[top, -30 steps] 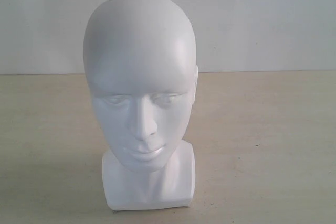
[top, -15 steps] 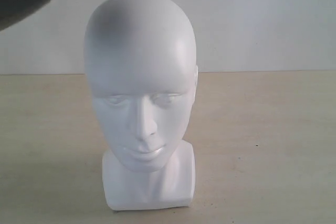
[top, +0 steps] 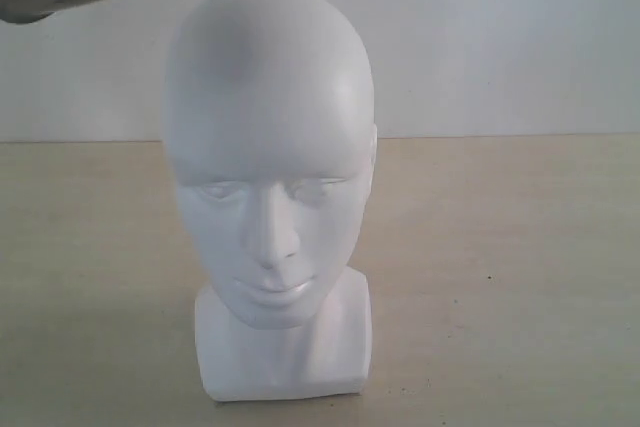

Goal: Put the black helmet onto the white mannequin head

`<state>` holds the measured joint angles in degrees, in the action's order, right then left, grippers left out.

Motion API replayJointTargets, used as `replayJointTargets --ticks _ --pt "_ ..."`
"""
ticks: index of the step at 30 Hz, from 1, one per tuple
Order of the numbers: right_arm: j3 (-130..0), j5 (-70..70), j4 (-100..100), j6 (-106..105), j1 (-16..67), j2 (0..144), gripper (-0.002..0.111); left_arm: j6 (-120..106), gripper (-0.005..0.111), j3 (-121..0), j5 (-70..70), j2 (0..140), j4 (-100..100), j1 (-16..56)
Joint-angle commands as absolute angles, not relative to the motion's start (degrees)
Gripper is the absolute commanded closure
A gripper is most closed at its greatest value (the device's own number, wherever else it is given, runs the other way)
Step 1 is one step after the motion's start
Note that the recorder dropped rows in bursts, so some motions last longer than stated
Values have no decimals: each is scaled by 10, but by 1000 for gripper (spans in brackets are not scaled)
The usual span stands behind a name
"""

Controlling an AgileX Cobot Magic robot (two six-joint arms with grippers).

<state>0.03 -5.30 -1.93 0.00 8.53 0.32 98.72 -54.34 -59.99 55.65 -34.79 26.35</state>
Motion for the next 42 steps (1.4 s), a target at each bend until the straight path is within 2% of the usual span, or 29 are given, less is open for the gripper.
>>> replayJointTargets --ticks 1,20,28,42 --pt "0 -50 -20 0 86 0 108 984 102 -553 -700 571 -265 266" --pt "0 -50 -20 0 86 0 108 963 102 -556 -700 661 -128 265" --pt "0 -50 -20 0 86 0 108 964 102 -622 -700 707 -114 266" --pt "0 -50 -20 0 86 0 108 922 102 -726 -700 822 -100 374"
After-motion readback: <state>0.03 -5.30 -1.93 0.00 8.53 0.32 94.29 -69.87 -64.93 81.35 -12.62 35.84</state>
